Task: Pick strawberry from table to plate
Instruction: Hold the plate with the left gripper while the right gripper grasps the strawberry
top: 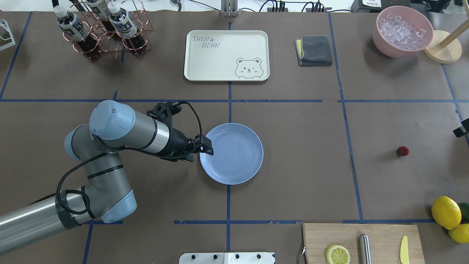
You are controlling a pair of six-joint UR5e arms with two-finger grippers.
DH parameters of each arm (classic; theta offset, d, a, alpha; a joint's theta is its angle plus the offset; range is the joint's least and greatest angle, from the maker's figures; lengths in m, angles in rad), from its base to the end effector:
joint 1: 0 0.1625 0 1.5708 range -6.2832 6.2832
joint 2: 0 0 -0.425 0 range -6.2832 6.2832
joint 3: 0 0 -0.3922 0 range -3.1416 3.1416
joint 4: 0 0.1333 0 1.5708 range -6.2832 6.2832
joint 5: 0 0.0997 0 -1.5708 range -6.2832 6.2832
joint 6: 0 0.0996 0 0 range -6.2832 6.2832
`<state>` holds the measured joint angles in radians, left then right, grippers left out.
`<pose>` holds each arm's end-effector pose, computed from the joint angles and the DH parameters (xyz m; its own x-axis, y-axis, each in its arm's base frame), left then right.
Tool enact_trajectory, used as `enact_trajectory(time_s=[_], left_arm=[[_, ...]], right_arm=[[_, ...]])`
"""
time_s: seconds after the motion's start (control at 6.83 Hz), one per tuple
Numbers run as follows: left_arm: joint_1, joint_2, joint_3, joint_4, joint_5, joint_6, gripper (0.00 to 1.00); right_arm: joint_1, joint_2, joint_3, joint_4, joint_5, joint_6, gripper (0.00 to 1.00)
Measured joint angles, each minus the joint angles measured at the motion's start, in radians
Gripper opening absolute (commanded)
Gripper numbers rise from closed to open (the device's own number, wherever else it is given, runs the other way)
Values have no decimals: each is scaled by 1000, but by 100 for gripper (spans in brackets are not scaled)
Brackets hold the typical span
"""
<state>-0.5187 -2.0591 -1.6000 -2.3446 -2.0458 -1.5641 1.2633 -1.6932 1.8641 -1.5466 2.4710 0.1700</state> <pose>0.5235 -0.3999 0.2724 0.2400 -0.1301 -0.9620 0.0575 0.9911 -0.1197 -0.0818 -0.4403 0.5590 0.5887 -0.1699 0.7903 0.2002 0.9778 0.0610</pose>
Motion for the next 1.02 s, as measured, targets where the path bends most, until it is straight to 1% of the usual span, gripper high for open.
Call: enact_trajectory(time_s=[0.15,0.44,0.59,0.88,1.02], left_arm=[[-2,4,-10,0,1,-2,99],[-3,7,-13,0,2,-3,99],[-3,8,-13,0,2,-3,99],[-3,8,-12,1,4,-4,99],[-3,8,-12,1,6,-4,99]], right_arm=[[-54,-2,-4,88,-32,129,100],[-194,-4,-20,282,-159,400,100],[-260,-4,-45,361,-224,495,100],[-355,1,-102,476,-309,619,99],[-396,2,-119,497,-351,653,94]])
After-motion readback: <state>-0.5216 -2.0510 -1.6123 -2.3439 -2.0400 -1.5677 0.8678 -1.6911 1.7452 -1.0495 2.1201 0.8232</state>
